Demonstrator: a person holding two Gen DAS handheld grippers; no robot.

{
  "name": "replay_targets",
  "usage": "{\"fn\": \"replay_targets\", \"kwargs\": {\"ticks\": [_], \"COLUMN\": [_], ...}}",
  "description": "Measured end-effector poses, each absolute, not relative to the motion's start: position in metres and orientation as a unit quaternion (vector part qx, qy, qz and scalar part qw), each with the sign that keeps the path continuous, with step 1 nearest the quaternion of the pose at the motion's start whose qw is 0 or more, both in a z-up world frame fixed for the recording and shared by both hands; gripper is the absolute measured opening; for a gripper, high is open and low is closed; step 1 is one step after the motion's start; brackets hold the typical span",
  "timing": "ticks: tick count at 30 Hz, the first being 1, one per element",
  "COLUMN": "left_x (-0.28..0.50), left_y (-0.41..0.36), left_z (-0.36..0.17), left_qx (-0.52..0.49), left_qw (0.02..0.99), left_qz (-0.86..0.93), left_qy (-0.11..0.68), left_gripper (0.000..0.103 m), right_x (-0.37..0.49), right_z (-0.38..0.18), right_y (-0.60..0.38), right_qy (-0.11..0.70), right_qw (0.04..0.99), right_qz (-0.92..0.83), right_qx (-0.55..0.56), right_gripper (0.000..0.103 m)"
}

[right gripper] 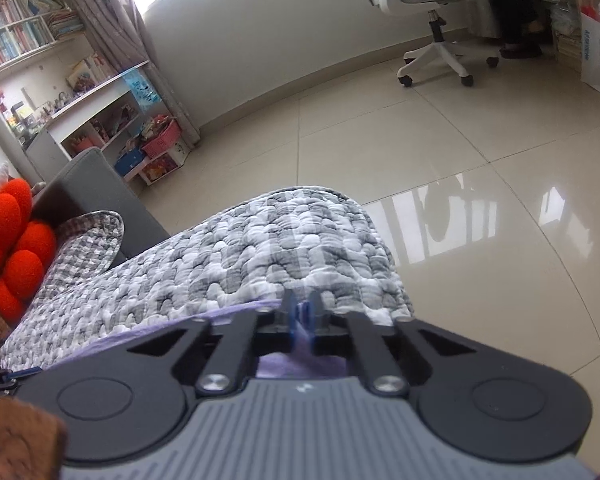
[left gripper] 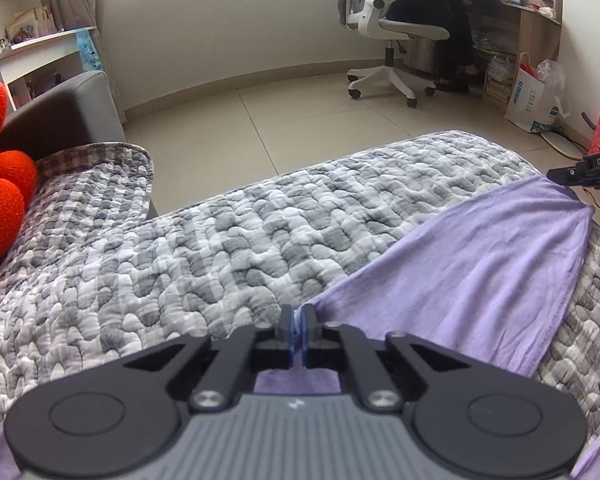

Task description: Fold clothes

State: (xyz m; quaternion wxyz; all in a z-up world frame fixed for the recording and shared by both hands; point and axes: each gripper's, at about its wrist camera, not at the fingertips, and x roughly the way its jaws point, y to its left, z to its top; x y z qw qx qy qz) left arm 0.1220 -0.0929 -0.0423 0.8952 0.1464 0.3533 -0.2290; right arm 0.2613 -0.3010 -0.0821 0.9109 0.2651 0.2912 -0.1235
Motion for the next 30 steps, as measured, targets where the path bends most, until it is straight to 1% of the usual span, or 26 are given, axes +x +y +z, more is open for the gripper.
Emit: {"fn": "replay_targets", "kwargs": {"ticks": [7,11,18,24,30], "left_x": [0.13,0.143,0.16,0.175,0.189], "left_y": [-0.093,-0.092,-0.103,-0.116,-0.119], "left_z": [-0.029,-0.023,-0.021,-0.02,-0.041], "left_qx": [0.115,0.092,0.097,0.107,0.109], "left_qw": [0.907,0.912,0.915,0.917,0.914], "left_qz": [-0.238,-0.237,-0.232,-0.228,-0.21], "left_qy": [0.328,0.323,0.316,0.31,0.331], "left_gripper": [0.001,0.001,0.001,0.001,0.002], "right_x": [0.256,0.265,0.281,0.302,0.326], "right_z": [-0.061,-0.054,-0.054,-0.06,-0.083], "right_y": [-0.316,-0.323,-0.335,-0.347,-0.347], "right_qy": [0.248,0.24,0.229,0.238,0.274], "right_qw": [0.921,0.925,0.926,0.921,0.911], "right_qz": [-0.165,-0.175,-0.193,-0.208,-0.213], "right_qx": [0.251,0.238,0.228,0.227,0.223], "right_gripper": [0.002,0.002,0.001,0.001,0.001]}}
